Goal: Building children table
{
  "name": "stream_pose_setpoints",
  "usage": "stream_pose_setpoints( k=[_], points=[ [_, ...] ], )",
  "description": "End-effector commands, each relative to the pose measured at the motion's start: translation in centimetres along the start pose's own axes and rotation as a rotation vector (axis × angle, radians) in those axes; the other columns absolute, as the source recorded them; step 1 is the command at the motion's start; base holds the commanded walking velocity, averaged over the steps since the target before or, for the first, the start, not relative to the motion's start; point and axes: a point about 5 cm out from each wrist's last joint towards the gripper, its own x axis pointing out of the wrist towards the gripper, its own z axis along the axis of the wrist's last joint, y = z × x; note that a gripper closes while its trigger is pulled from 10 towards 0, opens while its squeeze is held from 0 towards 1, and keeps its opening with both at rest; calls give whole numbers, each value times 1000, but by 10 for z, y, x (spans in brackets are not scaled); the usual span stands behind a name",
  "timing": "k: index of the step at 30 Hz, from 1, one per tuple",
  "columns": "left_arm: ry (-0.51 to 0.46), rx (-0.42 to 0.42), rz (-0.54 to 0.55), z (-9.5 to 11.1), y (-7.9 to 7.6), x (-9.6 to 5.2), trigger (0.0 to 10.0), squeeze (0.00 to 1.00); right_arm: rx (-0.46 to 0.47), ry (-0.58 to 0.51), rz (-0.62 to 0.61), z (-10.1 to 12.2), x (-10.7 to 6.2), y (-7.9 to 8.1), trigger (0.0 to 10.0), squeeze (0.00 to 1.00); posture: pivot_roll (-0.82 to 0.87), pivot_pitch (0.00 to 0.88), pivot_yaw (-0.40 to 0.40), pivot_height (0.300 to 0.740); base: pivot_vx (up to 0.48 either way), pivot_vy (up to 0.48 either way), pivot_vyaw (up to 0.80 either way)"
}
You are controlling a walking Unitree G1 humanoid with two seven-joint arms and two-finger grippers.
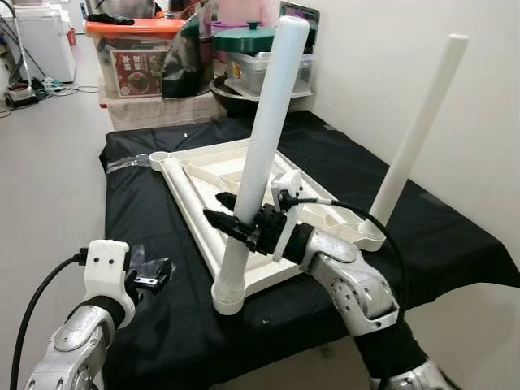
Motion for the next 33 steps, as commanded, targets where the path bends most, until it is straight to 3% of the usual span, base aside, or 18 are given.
stream_pose_setpoints(
  k=[1, 2, 3, 6, 7, 9, 11, 16, 25, 26, 27, 30, 31, 32, 33],
  points=[
    [6, 5, 14, -1, 3, 1, 10000, 0, 28, 221, 157, -30, -12, -1, 10000, 0, 71, 0, -81, 740, 0, 0, 0],
    [6, 5, 14, -1, 3, 1, 10000, 0, 28, 221, 157, -30, -12, -1, 10000, 0, 71, 0, -81, 740, 0, 0, 0],
    [3, 1, 16, -1, 3, 1, 10000, 0, 23, 250, 274, -24, -12, -1, 10000, 0, 71, 0, -81, 740, 0, 0, 0],
    [3, 1, 16, -1, 3, 1, 10000, 0, 23, 250, 274, -24, -12, -1, 10000, 0, 71, 0, -81, 740, 0, 0, 0],
    [2, -2, 16, -1, 3, 2, 10000, 0, 36, 263, 359, -19, -12, 0, 10000, 0, 75, 0, -86, 740, 0, 0, 0],
    [2, -2, 16, -1, 3, 2, 10000, 0, 36, 263, 359, -19, -12, 0, 10000, 0, 75, 0, -86, 740, 0, 0, 0],
    [0, -13, 21, -3, 2, 0, 10000, 0, 37, 288, 478, -12, -6, -2, 10000, 0, 107, 0, -117, 740, 0, 0, 0],
    [-3, -21, 40, -3, 5, -4, 10000, 0, 36, 281, 504, -8, 4, -6, 10000, 0, 121, 0, -130, 740, 0, 0, 0],
    [-5, -35, 64, -6, 5, -8, 10000, 0, 78, 180, 396, -6, 13, -13, 10000, 0, 126, 0, -145, 740, 0, 0, 0],
    [-5, -36, 73, -6, 7, -10, 10000, 0, 87, 154, -58, -18, 13, -38, 10000, 0, 121, 0, -138, 740, 0, 0, 0],
    [-4, -34, 85, -6, 9, -11, 10000, 0, 123, 136, -512, -32, -5, -62, 10000, 0, 121, 0, -128, 740, 0, 0, 0],
    [-4, -34, 85, -6, 9, -11, 10000, 0, 123, 136, -512, -32, -5, -62, 10000, 0, 121, 0, -128, 740, 0, 0, 0],
    [-3, -31, 95, -6, 12, -12, 10000, 0, 146, 139, -818, -44, -25, -74, 10000, 0, 121, 0, -124, 740, 0, 0, 0],
    [-3, -31, 95, -6, 12, -12, 10000, 0, 146, 139, -818, -44, -25, -74, 10000, 0, 121, 0, -124, 740, 0, 0, 0],
    [7, -17, 108, -7, 18, -11, 10000, 0, 128, 116, -1122, -57, -65, -74, 10000, 0, 86, 0, -86, 740, 0, 0, 0]
  ],
)
